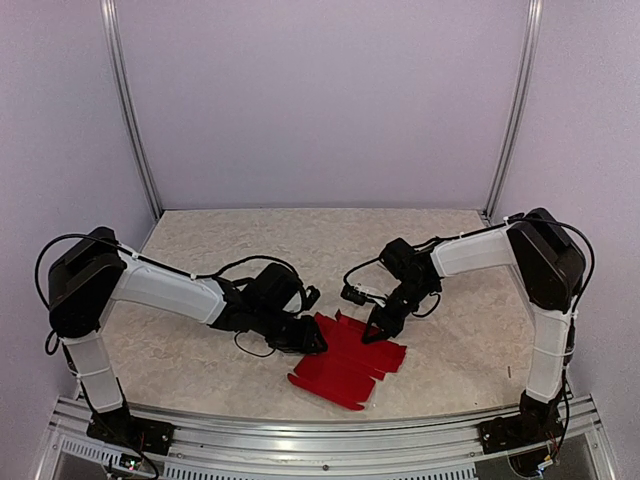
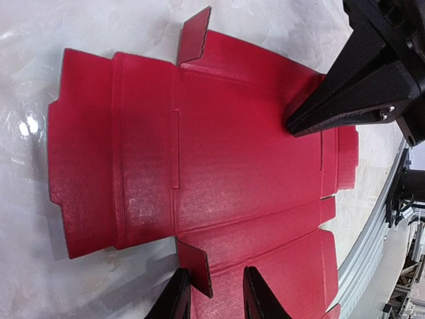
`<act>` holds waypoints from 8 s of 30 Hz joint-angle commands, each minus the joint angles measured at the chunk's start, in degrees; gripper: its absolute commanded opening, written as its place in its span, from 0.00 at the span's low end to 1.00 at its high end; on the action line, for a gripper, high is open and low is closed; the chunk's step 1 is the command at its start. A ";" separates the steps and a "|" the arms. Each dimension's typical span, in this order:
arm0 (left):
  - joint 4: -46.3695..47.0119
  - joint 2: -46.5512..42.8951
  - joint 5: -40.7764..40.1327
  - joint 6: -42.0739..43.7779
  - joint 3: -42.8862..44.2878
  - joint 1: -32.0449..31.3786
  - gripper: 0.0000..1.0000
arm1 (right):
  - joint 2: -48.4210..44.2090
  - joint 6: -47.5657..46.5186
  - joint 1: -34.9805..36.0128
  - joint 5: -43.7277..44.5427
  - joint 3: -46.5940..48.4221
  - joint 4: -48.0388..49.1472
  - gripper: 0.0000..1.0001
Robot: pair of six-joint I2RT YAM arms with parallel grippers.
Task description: Fold the paper box
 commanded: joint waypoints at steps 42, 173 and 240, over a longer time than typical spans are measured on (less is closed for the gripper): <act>3.70 8.17 1.99 1.79 -0.71 -2.70 0.23 | 4.42 0.56 0.45 8.27 -0.90 -0.33 0.00; 10.57 13.45 12.40 5.34 -6.65 4.71 0.15 | -14.06 -39.09 24.35 40.52 -14.95 17.46 0.35; 0.30 10.21 11.91 9.60 -0.42 5.76 0.16 | -13.66 -39.22 23.92 38.17 -22.33 16.58 0.31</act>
